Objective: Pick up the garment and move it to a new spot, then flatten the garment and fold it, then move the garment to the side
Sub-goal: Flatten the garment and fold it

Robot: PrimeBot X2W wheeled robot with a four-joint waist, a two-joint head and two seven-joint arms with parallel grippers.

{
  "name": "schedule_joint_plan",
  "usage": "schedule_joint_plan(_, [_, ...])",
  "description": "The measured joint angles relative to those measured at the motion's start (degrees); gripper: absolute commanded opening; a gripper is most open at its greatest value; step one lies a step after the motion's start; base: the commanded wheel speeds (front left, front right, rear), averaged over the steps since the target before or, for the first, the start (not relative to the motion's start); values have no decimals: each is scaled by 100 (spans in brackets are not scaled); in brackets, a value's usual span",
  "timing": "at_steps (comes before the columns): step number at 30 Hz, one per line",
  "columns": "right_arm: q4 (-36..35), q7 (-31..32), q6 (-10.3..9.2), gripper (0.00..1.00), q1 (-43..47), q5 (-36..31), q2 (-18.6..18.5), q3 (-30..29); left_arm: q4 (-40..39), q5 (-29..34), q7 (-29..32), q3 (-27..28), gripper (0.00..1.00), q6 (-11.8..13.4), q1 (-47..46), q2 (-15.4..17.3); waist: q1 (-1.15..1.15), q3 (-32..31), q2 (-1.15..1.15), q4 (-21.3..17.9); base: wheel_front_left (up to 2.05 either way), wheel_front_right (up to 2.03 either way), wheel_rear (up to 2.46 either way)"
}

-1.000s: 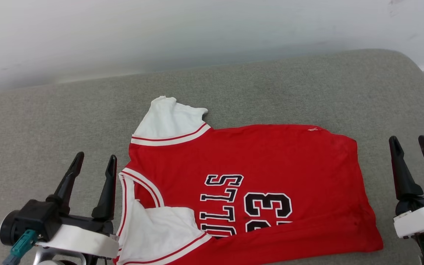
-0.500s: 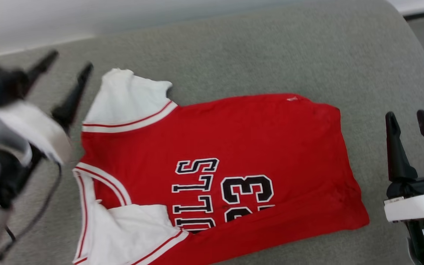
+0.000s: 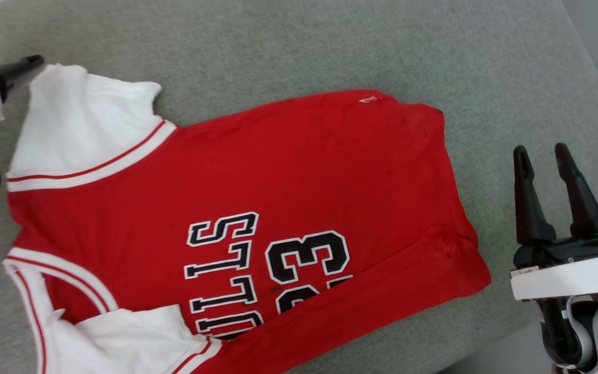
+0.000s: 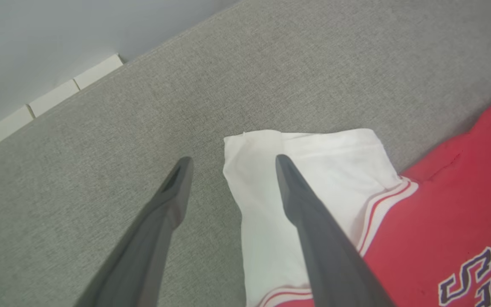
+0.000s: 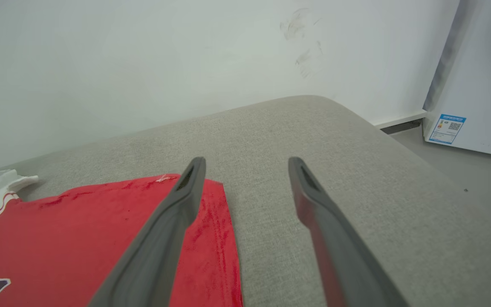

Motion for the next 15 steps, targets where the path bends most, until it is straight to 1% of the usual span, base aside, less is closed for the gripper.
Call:
schedule_joint_plan(5, [183,-129,0,100,-94,58,59,119,435,52,662,-264,100,16,-346,83,0,292,0,-235,0,0,0])
schedule_joint_plan(8, [301,-201,0,100,-119,98,94,186,613,162,765,-377,100,-10,-524,159,0,451,0,-344,0,0,0])
schedule_joint_plan(12, [403,-285,0,100,-206,108,124,245,845,303,747,-537,100,-30,-648,191,0,614,0,-439,0,0,0])
schedule_joint_plan(14, [448,-311,0,100,-207,109,130,254,901,308,762,-625,51,-40,-703,216,-1,654,0,-452,0,0,0])
schedule_joint_plan(15, [467,-325,0,100,-208,108,130,248,917,292,758,-665,0,-43,-712,218,-1,661,0,-445,0,0,0])
